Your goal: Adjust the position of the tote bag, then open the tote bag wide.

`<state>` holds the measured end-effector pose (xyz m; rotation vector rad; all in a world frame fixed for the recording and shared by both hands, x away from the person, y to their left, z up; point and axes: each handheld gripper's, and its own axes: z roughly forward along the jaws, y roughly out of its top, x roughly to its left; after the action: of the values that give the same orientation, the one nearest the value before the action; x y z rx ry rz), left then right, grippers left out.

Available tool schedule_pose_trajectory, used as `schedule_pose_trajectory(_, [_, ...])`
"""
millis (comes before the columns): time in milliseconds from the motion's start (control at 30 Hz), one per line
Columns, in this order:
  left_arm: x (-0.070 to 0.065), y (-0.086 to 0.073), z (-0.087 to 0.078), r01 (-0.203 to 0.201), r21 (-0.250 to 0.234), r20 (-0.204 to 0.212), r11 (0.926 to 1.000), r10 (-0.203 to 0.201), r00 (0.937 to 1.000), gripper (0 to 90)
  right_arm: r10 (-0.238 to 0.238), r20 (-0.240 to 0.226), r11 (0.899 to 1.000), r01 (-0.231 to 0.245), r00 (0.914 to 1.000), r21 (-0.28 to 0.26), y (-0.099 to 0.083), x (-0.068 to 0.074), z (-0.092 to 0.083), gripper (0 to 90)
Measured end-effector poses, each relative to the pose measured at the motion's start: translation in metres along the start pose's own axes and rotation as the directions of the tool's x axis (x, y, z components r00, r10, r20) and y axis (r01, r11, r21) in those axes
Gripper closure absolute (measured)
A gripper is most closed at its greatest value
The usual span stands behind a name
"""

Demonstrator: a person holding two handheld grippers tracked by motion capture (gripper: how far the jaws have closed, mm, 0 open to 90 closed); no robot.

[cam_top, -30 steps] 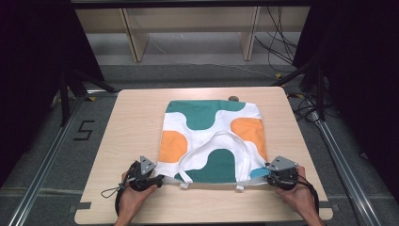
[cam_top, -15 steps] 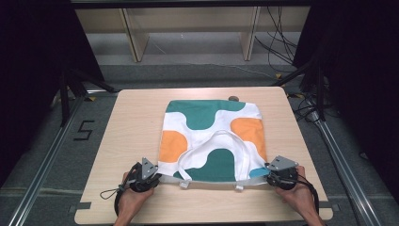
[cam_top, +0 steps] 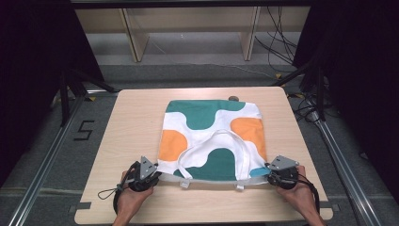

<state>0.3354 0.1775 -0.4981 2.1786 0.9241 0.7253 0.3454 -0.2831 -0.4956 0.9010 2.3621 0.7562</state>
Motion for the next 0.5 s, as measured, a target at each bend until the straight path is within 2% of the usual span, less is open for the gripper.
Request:
schedule_pose_trajectory(100, [-0.0002, -0.0005, 0.0008, 0.002, -0.008, 0.001, 1.0, -0.002, 1.0, 72.3, -0.009, 0.002, 1.0, 0.009, 1.0, -0.006, -0.0001, -0.0009, 0.0005, 70.9])
schedule_pose_trajectory(133, [0.0008, 0.0002, 0.0002, -0.008, -0.001, 0.002, 1.0, 0.008, 1.0, 72.4, -0.01, 0.004, 1.0, 0.01, 0.9999, -0.007, -0.0001, -0.0008, 0.0003, 70.9])
schedule_pose_trajectory(200, [-0.0025, -0.0008, 0.0013, 0.05, -0.037, 0.006, 0.9981, -0.05, 0.9987, 72.3, -0.011, 0.005, 1.0, 0.011, 0.9999, -0.008, 0.0, -0.0007, 0.0001, 70.9])
schedule_pose_trajectory(233, [0.0017, 0.0009, 0.0, -0.008, -0.022, 0.007, 0.9997, 0.008, 0.9999, 72.3, -0.011, 0.005, 1.0, 0.011, 0.9999, -0.007, -0.0002, -0.0008, 0.0002, 71.0])
schedule_pose_trajectory(267, [0.0025, 0.0016, 0.0001, -0.023, -0.024, 0.005, 0.9994, 0.023, 0.9997, 72.3, -0.009, 0.005, 1.0, 0.009, 0.9999, -0.007, -0.0003, -0.0007, 0.0003, 71.0])
schedule_pose_trajectory(300, [0.0011, 0.0014, -0.0003, -0.007, -0.022, 0.005, 0.9997, 0.007, 1.0, 72.5, -0.007, 0.004, 1.0, 0.007, 1.0, -0.005, -0.0006, -0.0004, 0.0, 71.4])
schedule_pose_trajectory(367, [0.0007, 0.0012, -0.0004, -0.01, -0.029, 0.001, 0.9995, 0.01, 1.0, 73.2, -0.005, 0.002, 1.0, 0.005, 1.0, -0.005, -0.001, -0.0001, -0.0006, 71.6])
schedule_pose_trajectory(400, [-0.0023, 0.0014, 0.0, 0.021, -0.053, 0.002, 0.9984, -0.021, 0.9998, 73.2, -0.008, 0.002, 1.0, 0.008, 1.0, -0.005, -0.0013, -0.0002, -0.0011, 72.1])
schedule_pose_trajectory(433, [-0.0035, 0.0018, 0.0005, 0.036, -0.069, 0.003, 0.997, -0.036, 0.9994, 74.1, -0.009, -0.002, 1.0, 0.009, 1.0, -0.011, -0.0017, -0.0003, -0.0021, 73.4])
schedule_pose_trajectory(467, [-0.0021, 0.0026, -0.0004, 0.019, -0.074, 0.004, 0.9971, -0.019, 0.9998, 74.2, -0.028, 0.003, 0.999, 0.029, 0.9996, -0.02, -0.0016, -0.0014, -0.0026, 74.0])
schedule_pose_trajectory(500, [-0.0039, 0.0021, -0.0012, 0.055, -0.075, 0.004, 0.9957, -0.054, 0.9985, 74.2, -0.01, 0.006, 1.0, 0.01, 0.9999, -0.018, -0.0016, -0.0004, -0.004, 74.7])
